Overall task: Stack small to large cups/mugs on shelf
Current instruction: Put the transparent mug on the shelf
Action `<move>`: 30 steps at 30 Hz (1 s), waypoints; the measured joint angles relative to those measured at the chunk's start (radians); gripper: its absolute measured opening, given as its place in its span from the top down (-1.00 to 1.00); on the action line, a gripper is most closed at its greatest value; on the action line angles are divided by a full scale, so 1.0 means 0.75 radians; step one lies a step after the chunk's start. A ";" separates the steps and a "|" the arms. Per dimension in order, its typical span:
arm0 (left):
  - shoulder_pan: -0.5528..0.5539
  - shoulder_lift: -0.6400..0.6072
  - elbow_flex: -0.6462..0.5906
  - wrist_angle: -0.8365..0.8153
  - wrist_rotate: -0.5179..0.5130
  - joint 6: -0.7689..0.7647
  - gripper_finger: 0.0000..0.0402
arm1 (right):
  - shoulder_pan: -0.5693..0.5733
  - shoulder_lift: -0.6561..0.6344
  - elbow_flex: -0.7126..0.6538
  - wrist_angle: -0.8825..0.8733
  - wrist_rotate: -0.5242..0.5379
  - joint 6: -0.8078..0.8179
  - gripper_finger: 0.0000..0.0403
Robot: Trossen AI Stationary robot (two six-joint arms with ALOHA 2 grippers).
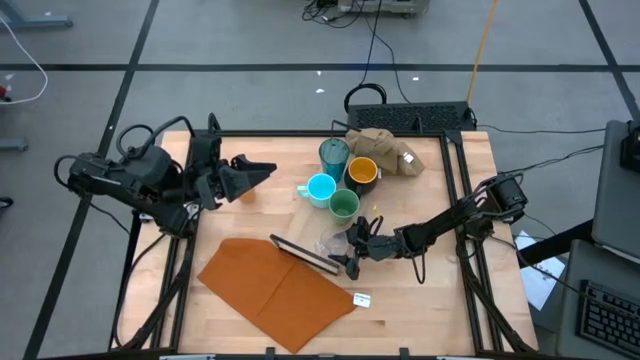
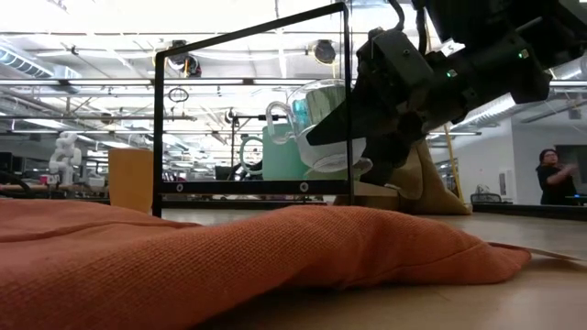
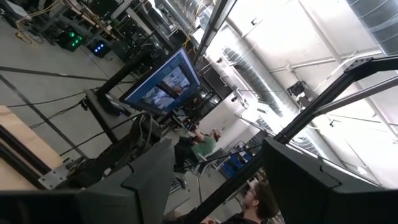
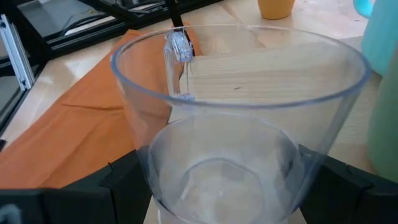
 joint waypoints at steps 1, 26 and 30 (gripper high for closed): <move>0.000 0.000 0.000 -0.007 0.001 0.000 -0.21 | -0.001 0.000 0.000 -0.001 0.000 -0.004 -0.52; -0.014 0.001 0.001 -0.037 0.009 -0.031 -0.21 | 0.001 0.006 -0.005 -0.053 -0.016 -0.112 -0.86; -0.014 0.001 0.001 -0.049 0.010 -0.031 -0.21 | 0.001 0.005 -0.005 -0.050 -0.070 -0.102 -0.92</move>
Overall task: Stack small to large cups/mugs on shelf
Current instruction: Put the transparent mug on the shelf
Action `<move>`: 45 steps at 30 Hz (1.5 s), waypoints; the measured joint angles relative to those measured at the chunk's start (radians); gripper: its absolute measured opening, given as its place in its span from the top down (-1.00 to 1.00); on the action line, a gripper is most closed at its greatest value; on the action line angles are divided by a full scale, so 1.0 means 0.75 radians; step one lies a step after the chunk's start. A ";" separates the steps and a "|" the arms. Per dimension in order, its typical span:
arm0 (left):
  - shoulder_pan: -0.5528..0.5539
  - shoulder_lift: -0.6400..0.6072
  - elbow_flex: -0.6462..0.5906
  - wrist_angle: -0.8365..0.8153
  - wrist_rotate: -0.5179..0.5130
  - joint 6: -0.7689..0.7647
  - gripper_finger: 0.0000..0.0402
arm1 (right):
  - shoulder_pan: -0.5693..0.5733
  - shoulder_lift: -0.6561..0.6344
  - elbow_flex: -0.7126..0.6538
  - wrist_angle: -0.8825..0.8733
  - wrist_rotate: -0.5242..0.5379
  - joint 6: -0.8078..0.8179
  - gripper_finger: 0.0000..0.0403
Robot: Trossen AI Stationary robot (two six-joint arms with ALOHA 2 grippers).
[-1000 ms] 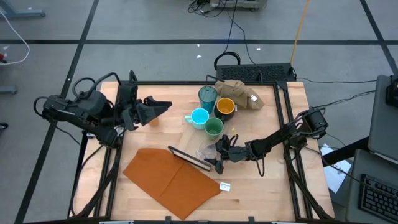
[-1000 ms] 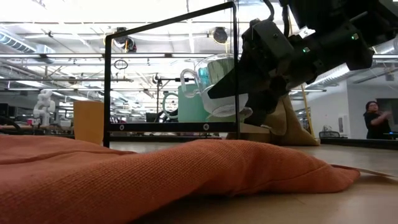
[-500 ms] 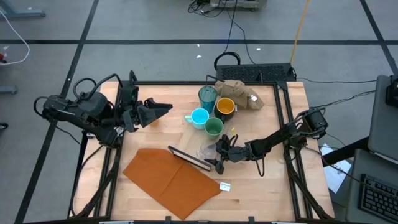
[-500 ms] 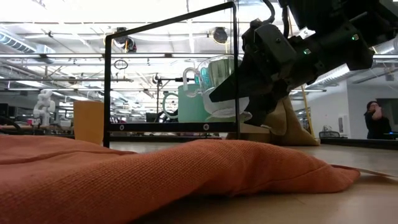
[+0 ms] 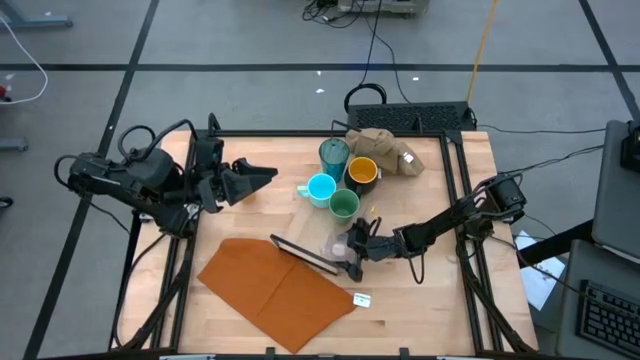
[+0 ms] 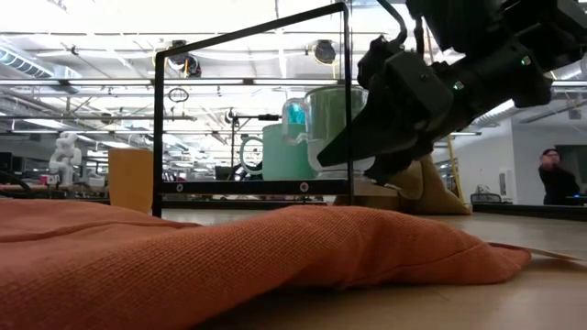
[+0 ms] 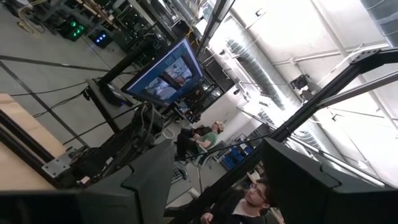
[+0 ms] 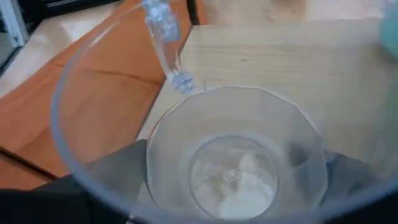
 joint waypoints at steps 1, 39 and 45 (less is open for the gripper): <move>0.000 0.000 0.000 -0.003 0.001 0.000 -0.21 | 0.000 0.000 0.000 0.002 -0.015 0.000 -0.93; 0.000 0.000 0.000 -0.011 0.024 0.003 -0.21 | -0.063 -0.015 0.004 -0.046 -0.042 -0.004 -0.99; 0.000 0.000 0.000 -0.018 0.028 0.007 -0.21 | -0.057 -0.092 0.005 -0.205 -0.042 -0.001 -0.99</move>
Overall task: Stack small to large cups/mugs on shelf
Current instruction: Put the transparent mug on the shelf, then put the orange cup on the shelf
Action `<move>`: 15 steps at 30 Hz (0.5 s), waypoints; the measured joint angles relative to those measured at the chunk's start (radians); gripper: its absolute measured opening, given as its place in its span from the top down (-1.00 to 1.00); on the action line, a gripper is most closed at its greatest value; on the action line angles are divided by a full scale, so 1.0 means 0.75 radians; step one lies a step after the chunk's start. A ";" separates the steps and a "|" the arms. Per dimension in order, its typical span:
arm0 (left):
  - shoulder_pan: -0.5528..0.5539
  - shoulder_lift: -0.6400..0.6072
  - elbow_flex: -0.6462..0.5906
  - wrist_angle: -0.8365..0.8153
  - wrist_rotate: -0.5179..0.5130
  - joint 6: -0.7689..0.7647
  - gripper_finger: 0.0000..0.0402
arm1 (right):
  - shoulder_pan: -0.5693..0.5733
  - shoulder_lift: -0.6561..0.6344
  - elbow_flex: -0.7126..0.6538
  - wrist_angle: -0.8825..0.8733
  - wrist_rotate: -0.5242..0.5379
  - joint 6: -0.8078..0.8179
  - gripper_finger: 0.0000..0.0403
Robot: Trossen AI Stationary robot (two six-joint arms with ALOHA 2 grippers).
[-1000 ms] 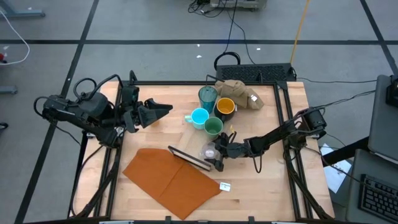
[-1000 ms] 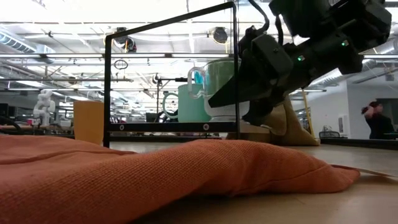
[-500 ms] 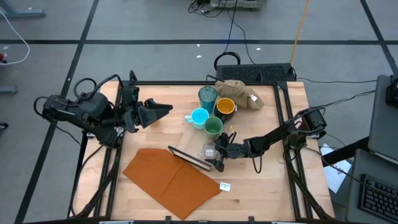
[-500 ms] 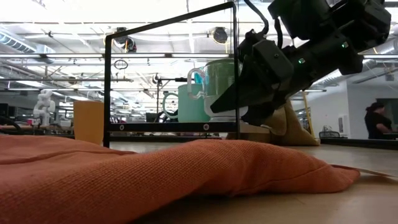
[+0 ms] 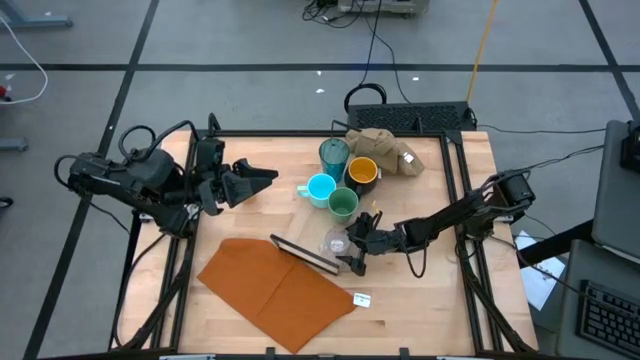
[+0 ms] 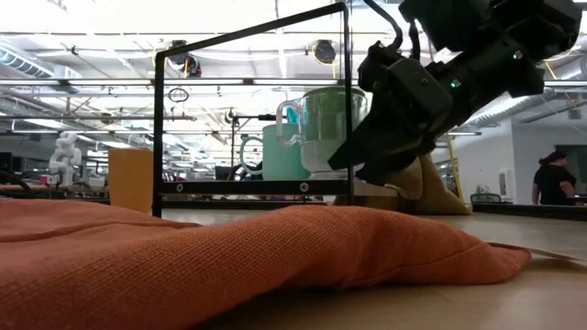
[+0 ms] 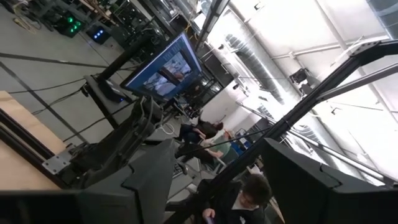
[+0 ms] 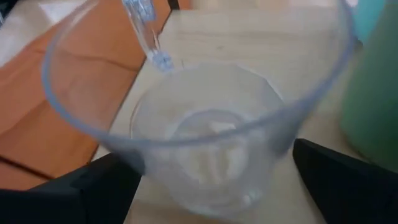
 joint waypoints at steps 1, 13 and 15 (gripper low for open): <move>0.000 0.000 0.000 -0.001 0.000 0.006 -0.21 | 0.000 -0.019 0.000 -0.033 0.000 0.000 -0.99; 0.002 -0.045 0.002 -0.368 -0.008 -0.086 -0.21 | 0.077 -0.249 -0.002 -0.507 -0.002 0.119 -0.99; 0.006 -0.054 0.003 -0.496 -0.039 -0.127 -0.21 | 0.113 -0.294 -0.002 -0.564 -0.020 0.157 -0.99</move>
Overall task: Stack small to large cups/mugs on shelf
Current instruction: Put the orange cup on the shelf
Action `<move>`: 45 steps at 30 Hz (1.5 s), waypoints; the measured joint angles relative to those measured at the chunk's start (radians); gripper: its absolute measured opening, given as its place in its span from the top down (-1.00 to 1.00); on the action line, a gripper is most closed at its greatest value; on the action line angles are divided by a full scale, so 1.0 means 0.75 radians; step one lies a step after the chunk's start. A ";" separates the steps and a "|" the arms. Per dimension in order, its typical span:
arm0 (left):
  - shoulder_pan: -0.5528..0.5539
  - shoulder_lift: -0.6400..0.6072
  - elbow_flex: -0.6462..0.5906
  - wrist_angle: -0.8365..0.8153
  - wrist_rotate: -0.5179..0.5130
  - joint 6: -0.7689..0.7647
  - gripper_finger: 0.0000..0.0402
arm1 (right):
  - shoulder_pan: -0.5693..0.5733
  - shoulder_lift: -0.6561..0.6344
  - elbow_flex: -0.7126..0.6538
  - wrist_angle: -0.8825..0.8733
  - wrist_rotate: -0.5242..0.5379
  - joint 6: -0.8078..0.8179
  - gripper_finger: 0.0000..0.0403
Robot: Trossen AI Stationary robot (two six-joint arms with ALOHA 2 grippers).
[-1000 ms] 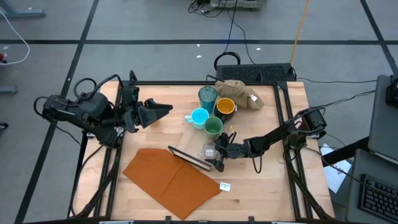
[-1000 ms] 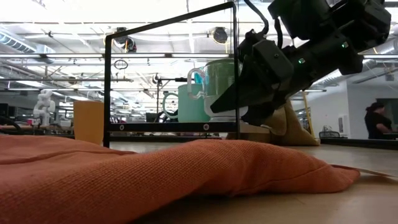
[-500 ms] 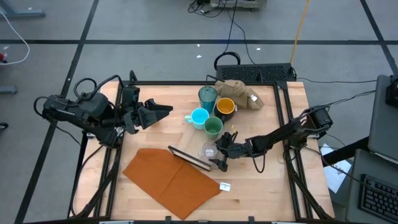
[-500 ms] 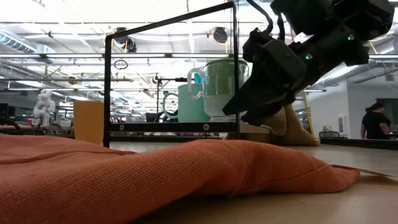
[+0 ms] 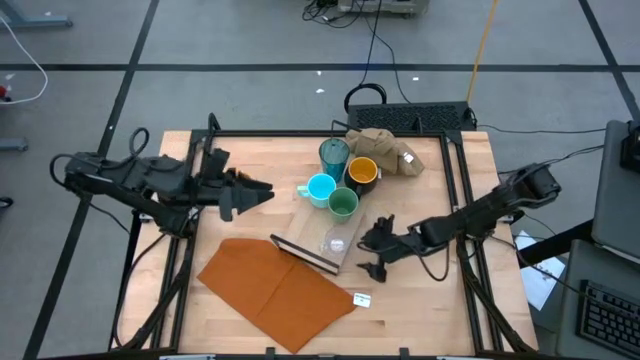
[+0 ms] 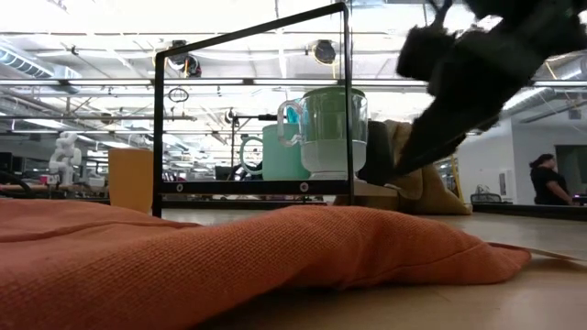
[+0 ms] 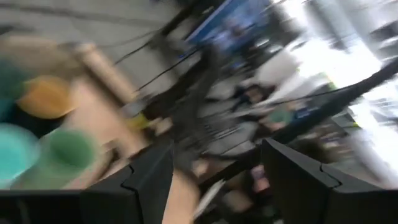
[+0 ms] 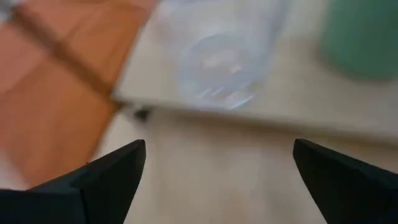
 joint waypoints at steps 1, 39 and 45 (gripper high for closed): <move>0.001 -0.005 -0.001 -0.088 -0.009 -0.032 -0.21 | 0.015 -0.020 0.000 -0.025 -0.033 0.026 -0.99; 0.917 0.488 -0.195 -1.194 0.489 0.870 -0.21 | 0.322 -0.493 0.000 -0.016 -0.327 0.716 -0.99; 0.975 0.488 -0.297 -1.171 0.512 0.911 -0.21 | 0.321 -0.493 0.000 0.015 -0.320 0.726 -0.99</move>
